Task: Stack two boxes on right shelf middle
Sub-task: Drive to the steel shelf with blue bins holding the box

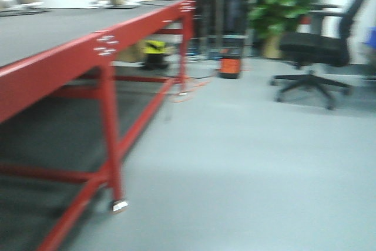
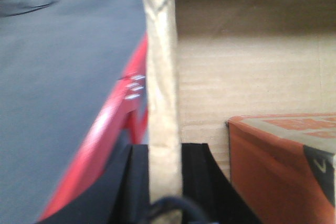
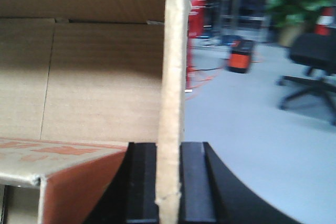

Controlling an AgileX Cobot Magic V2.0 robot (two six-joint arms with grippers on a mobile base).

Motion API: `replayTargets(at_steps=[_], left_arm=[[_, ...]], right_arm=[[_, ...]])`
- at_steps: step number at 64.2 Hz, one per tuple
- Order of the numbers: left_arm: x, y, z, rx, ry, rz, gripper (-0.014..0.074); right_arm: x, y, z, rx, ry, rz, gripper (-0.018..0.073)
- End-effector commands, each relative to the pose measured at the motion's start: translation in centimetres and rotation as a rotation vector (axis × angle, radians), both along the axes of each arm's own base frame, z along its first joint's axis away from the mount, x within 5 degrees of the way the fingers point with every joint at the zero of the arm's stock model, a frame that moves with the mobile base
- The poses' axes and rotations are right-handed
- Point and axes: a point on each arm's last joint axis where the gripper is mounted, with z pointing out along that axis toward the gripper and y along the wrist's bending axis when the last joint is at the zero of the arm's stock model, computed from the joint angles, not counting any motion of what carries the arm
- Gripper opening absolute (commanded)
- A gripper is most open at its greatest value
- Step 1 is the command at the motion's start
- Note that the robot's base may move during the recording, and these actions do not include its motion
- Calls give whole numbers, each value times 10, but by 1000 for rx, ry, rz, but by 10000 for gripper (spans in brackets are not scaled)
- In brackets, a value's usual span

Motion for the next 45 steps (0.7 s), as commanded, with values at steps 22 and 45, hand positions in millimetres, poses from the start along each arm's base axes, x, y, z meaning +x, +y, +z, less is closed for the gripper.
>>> replayTargets(at_steps=[22,45], left_arm=[[-4,8,9,32,-49,34,-111],[-4,8,9,32,-49,34,-111]], right_arm=[[-7,-5,16,-3,-102,1,-162],[-7,-5,16,-3,-102,1,-162]])
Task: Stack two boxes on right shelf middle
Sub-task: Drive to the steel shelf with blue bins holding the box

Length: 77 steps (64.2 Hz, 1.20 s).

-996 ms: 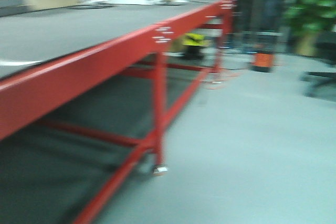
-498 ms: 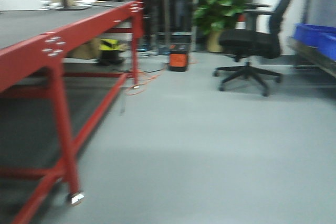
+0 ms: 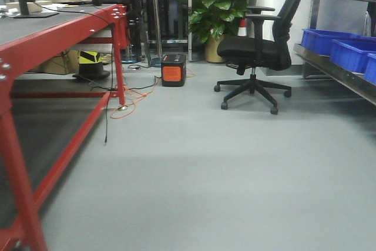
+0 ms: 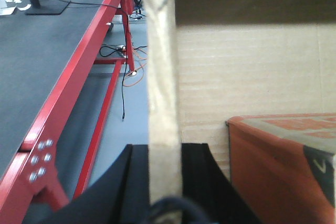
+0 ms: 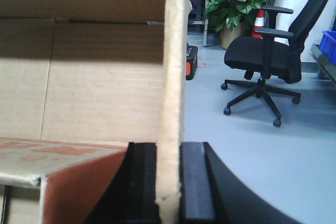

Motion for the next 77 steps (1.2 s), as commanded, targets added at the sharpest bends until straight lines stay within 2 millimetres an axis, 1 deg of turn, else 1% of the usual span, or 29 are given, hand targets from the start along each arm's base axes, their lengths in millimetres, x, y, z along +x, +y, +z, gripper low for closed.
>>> replayTargets(at_steps=[1,77], left_arm=[[-4,8,9,33,-48,35,-111],[-4,8,9,32,-49,33,-111]], right_arm=[[-7,-5,16,-3,-102,1,-162],[-7,-5,16,-3,-102,1,-162]])
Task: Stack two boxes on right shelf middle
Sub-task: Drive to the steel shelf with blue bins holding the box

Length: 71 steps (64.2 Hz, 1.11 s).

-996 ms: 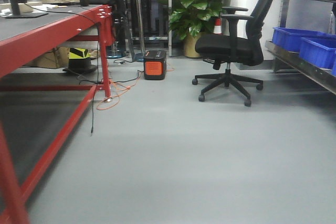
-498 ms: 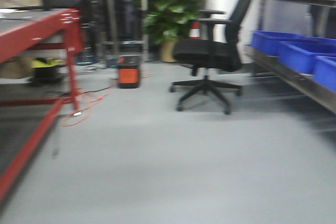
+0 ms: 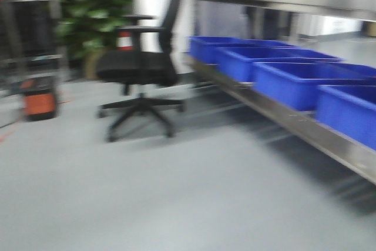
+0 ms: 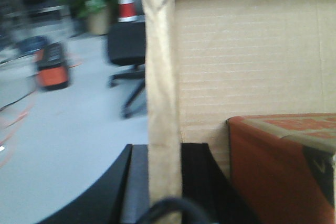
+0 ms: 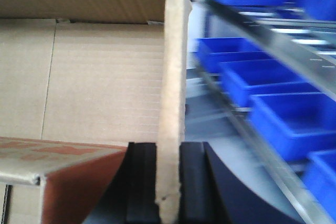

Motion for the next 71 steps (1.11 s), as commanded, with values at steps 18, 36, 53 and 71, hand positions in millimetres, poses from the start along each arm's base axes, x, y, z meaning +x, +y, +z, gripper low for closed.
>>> replayTargets(at_steps=[18,36,53,71], left_arm=[[-4,7,9,25,-46,29,-111],[-4,7,9,25,-47,28,-111],[-4,7,9,25,-47,28,-111],[-4,7,9,25,-47,28,-111]], right_arm=[[-7,-5,16,-7,-95,-3,-162],[-7,-5,16,-7,-95,-3,-162],[-7,-5,16,-7,-95,-3,-162],[-7,-5,16,-7,-95,-3,-162]])
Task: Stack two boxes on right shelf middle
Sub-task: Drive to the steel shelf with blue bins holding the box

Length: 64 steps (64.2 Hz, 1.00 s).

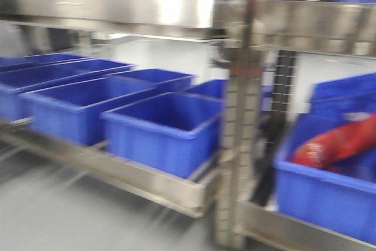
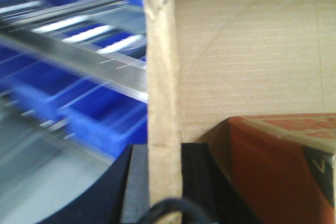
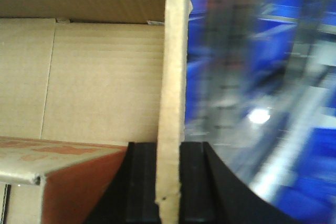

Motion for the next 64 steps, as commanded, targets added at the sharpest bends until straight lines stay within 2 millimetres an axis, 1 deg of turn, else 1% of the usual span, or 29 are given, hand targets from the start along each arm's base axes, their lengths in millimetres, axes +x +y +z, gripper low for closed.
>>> replayTargets(at_steps=[1,64], left_arm=[[-4,7,9,27,-48,29,-111],[-2,6,7,29,-44,27,-111]], right_arm=[[-7,-5,16,-5,-95,-2,-162],[-7,-5,16,-5,-95,-2,-162]])
